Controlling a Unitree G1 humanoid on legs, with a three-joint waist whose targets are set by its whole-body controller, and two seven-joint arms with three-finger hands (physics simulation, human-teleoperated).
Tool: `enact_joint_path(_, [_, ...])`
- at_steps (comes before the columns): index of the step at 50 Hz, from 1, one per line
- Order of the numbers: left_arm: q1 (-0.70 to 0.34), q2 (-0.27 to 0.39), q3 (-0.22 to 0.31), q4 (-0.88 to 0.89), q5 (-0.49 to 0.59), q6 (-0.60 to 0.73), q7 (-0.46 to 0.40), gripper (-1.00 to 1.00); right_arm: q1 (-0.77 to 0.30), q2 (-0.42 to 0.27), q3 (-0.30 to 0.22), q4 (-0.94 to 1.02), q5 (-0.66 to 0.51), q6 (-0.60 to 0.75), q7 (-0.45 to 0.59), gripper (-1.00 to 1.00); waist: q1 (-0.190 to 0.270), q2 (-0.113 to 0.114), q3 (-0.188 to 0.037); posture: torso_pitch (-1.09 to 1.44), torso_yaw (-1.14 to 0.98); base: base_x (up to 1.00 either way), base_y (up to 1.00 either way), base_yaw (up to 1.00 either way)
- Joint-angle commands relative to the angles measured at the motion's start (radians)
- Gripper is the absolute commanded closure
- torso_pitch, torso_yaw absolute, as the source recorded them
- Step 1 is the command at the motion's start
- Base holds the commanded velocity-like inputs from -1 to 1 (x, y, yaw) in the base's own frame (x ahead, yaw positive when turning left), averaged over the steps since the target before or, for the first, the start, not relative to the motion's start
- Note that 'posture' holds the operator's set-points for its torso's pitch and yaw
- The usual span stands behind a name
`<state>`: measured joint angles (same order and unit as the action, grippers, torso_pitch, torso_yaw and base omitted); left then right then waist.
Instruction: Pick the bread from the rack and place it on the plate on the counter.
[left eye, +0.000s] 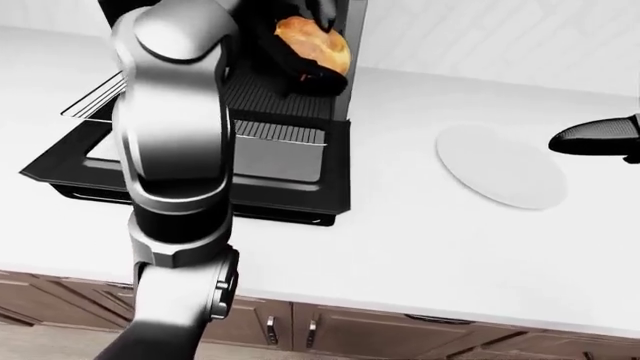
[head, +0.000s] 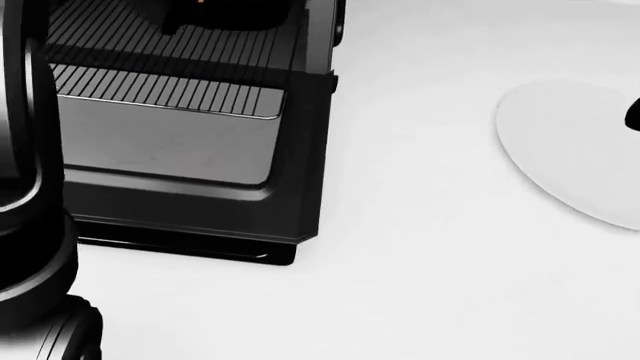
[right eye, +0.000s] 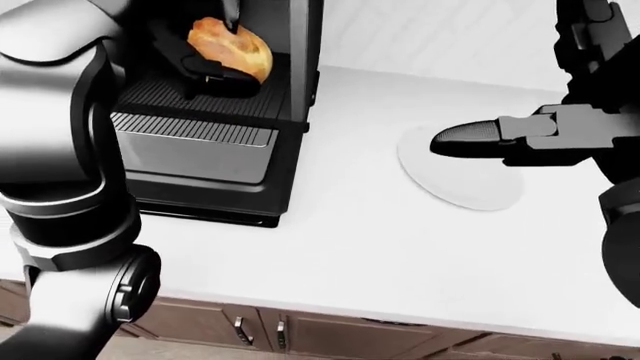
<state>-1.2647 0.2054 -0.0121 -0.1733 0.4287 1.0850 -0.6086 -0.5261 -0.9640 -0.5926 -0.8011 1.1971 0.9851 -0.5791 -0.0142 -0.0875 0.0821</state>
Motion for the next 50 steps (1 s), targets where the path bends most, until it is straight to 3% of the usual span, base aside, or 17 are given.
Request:
enact_joint_path(1, [-0.046,-0.004,0.004,-0.007,0.01,-0.037,0.008,1.0,-0.008,-0.02,-0.026,-0.002,-0.002,-0.036,-0.009,-1.0,-0.003,-0.002,-0.026,0.0,-0.11,0.0,0.0,0.0])
enact_joint_path(6, [-0.083,-0.022,-0.005,-0.009,0.023,-0.016,-0.012,1.0,0.032,-0.023,-0.051,-0.016,0.01,-0.051,-0.01,-1.0,-0.016,-0.006,-0.026,0.0,-0.13,0.0,0.0,0.0])
enact_joint_path(14, [-0.115,-0.081,0.004,0.14,-0.018,-0.145,0.048,1.0,0.065,-0.027,-0.078,-0.024,0.017,-0.064,-0.008,-1.0,-0.042,-0.013,-0.028,0.0,-0.17,0.0,0.0,0.0])
enact_joint_path(17, [-0.122,-0.082,-0.004,0.111,-0.018,-0.112,0.037,1.0,0.073,-0.022,-0.073,-0.027,0.007,-0.07,-0.009,-1.0,-0.055,-0.014,-0.031,0.0,-0.19,0.0,0.0,0.0])
enact_joint_path(25, [-0.124,-0.113,-0.004,0.181,-0.05,-0.179,0.08,1.0,0.095,-0.023,-0.11,-0.036,0.023,-0.061,-0.005,-1.0,-0.095,-0.015,-0.033,0.0,-0.23,0.0,0.0,0.0])
enact_joint_path(44, [-0.12,-0.146,-0.015,0.252,-0.083,-0.247,0.119,1.0,0.083,-0.001,-0.069,-0.034,-0.022,-0.063,-0.001,-1.0,-0.235,-0.022,-0.047,0.0,-0.32,0.0,0.0,0.0])
enact_joint_path(50, [-0.115,-0.15,-0.016,0.255,-0.085,-0.256,0.122,1.0,0.089,0.006,-0.085,-0.041,-0.018,-0.054,0.007,-1.0,-0.279,-0.027,-0.054,0.0,-0.35,0.0,0.0,0.0])
